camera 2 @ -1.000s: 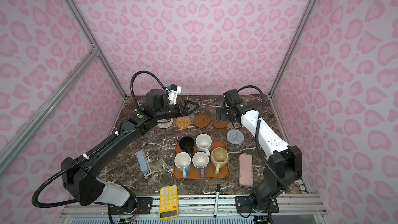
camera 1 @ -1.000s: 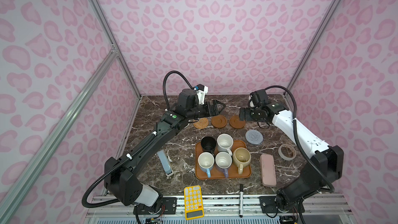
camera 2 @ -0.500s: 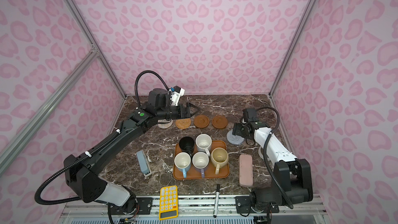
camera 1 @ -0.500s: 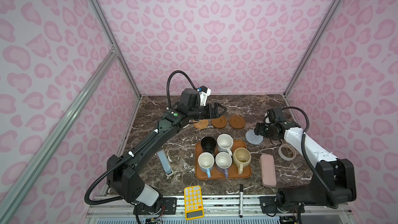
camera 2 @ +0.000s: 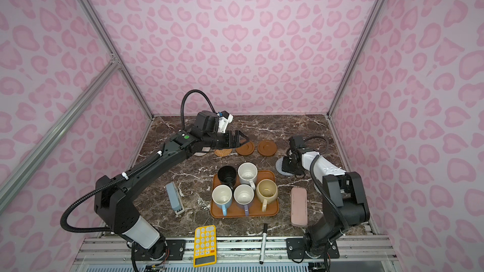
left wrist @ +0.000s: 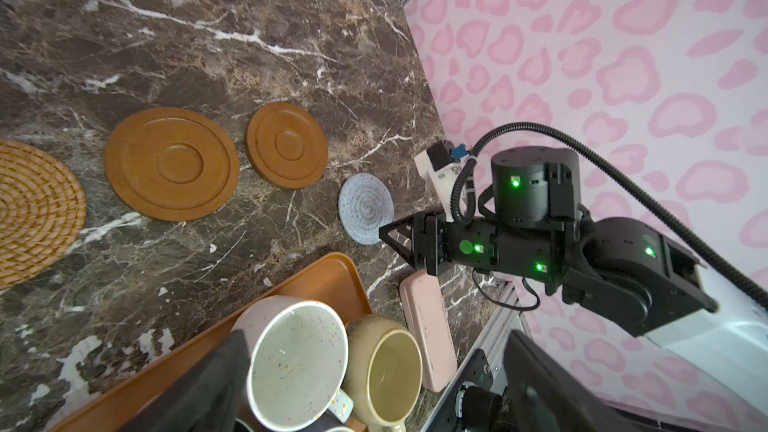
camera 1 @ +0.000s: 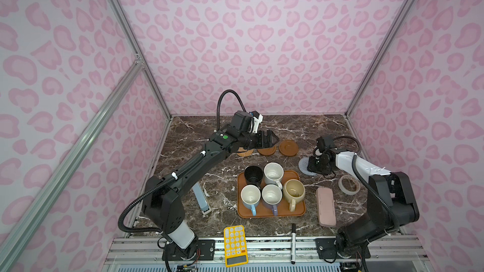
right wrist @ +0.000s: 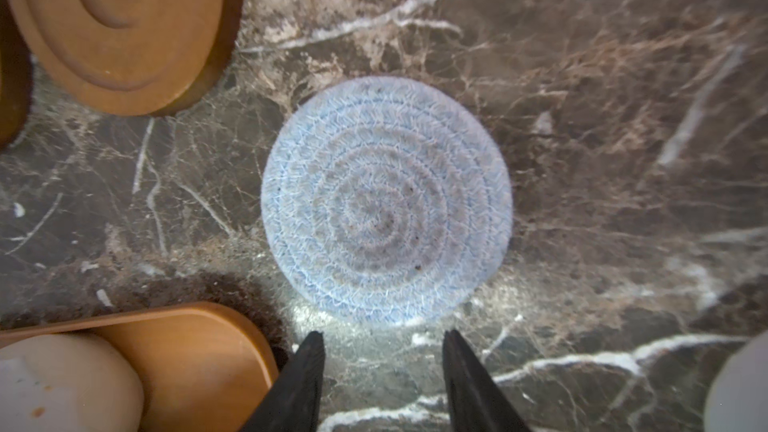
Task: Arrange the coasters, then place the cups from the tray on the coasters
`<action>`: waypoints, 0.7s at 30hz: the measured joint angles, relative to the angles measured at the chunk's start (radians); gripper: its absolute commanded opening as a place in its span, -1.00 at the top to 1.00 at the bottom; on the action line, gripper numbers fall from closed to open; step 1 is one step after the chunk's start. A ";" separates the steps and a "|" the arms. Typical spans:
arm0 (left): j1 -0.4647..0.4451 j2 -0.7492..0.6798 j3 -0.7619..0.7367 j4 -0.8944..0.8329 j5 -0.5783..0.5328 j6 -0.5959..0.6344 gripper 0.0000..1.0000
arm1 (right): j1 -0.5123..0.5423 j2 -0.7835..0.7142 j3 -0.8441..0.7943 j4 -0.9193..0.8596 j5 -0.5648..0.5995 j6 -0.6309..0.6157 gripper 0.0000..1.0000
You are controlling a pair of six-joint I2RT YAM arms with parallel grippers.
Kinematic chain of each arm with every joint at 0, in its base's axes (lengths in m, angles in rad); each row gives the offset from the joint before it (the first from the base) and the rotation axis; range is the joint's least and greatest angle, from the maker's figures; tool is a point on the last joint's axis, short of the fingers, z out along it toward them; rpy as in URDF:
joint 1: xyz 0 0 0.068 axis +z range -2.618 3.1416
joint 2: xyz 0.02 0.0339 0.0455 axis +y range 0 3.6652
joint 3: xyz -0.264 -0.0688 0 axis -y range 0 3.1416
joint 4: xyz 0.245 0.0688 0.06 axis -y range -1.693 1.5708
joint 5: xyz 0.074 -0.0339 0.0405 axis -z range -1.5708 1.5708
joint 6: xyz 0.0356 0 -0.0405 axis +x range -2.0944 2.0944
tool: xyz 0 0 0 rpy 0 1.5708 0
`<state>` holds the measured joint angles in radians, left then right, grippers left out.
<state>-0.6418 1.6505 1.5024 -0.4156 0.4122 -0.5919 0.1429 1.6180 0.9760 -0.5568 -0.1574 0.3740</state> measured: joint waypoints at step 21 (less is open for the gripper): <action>-0.028 0.072 0.044 0.021 -0.018 -0.004 -0.94 | 0.003 0.199 0.155 -0.039 0.068 -0.012 0.29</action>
<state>-0.6697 1.7226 1.5467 -0.3943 0.3939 -0.5957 0.1455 1.8168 1.1309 -0.5953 -0.0898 0.3622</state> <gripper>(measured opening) 0.971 0.351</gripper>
